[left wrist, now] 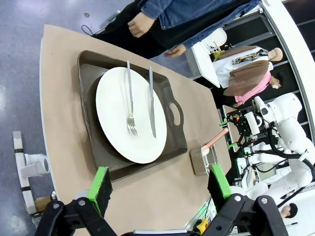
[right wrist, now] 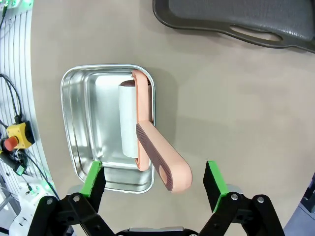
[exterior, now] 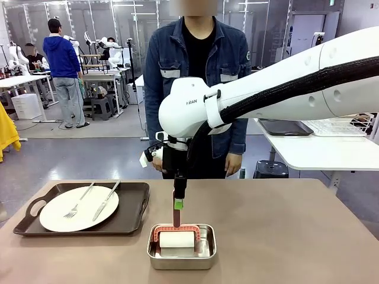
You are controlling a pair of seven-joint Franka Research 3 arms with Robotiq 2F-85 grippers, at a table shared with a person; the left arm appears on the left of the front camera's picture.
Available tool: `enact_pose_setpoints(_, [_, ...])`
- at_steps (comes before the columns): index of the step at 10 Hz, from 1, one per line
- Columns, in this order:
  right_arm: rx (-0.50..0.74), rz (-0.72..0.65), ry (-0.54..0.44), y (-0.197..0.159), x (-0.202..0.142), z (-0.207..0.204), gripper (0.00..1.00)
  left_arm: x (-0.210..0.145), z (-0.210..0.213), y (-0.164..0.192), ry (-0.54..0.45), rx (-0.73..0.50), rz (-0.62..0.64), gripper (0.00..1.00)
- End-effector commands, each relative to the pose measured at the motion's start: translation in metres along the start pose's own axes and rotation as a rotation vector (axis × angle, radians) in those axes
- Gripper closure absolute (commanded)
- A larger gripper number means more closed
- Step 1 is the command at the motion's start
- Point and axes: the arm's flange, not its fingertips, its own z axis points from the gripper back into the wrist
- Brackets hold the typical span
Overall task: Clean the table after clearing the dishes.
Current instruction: When the right (or left) Handle tray is removed, use the right hand (or left hand) to clean the right (or left) side of the table with the Lint Roller.
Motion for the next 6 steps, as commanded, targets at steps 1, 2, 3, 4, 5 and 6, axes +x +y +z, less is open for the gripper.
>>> enact_pose_setpoints(1, [0.0, -0.007, 0.002, 0.0026, 0.0006, -0.0006, 0.0, -0.0022, 0.0025, -0.0003, -0.008, -0.012, -0.018, 0.0])
enact_pose_setpoints(2, [0.0, -0.007, 0.002, 0.0026, 0.0006, -0.0006, 0.0, -0.0022, 0.0025, -0.0003, -0.008, -0.012, -0.018, 0.0])
enact_pose_setpoints(3, [0.0, -0.007, 0.002, 0.0026, 0.0006, -0.0006, 0.0, -0.0022, 0.0025, -0.0003, -0.008, -0.012, -0.018, 0.0])
enact_pose_setpoints(4, [0.0, -0.007, 0.002, 0.0026, 0.0006, -0.0006, 0.0, -0.0022, 0.0025, -0.0003, -0.008, -0.012, -0.018, 0.0])
enact_pose_setpoints(5, [0.0, -0.007, 0.002, 0.0026, 0.0006, -0.0006, 0.0, -0.0022, 0.0025, -0.0003, -0.008, -0.012, -0.018, 0.0])
enact_pose_setpoints(6, [0.0, -0.007, 0.002, 0.0026, 0.0006, -0.0006, 0.0, -0.0022, 0.0025, -0.0003, -0.008, -0.012, -0.018, 0.0])
